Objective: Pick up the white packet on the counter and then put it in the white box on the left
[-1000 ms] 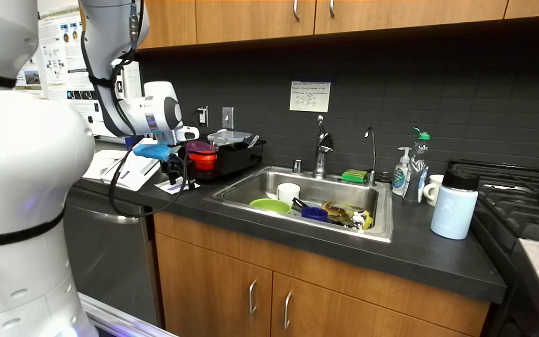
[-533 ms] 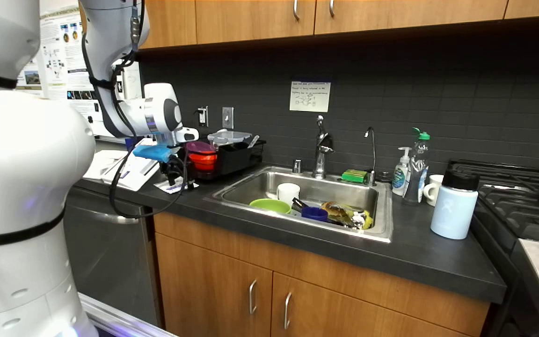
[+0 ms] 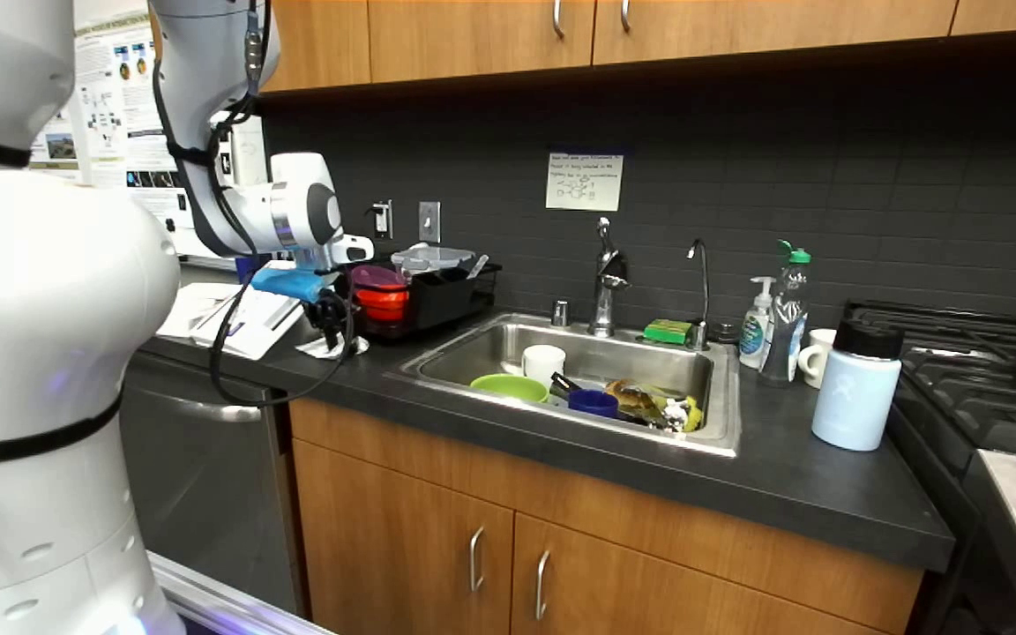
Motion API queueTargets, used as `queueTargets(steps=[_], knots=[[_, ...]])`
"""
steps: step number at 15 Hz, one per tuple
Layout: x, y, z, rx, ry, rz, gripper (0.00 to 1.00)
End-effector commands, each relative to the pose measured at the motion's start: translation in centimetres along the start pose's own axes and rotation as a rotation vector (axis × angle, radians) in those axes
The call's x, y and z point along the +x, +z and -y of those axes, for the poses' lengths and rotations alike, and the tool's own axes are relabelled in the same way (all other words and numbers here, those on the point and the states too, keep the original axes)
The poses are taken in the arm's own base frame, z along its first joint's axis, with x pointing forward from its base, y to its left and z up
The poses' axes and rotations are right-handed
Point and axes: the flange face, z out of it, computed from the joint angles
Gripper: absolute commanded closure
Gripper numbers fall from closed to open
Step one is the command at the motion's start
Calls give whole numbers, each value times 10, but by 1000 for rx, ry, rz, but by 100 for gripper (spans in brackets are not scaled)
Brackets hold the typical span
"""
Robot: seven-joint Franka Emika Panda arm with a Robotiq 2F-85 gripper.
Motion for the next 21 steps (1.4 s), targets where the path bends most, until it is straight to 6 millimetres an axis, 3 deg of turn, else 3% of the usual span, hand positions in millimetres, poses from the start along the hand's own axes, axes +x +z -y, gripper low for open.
queueTargets(steps=[1,4,14,21], knots=[[0,6,-2,5,-8,10,82],[1,5,-2,3,-8,8,100],[-4,-23,-22,-72,-34,-48,99],[-34,-68,-30,-68,-101,-88,99]])
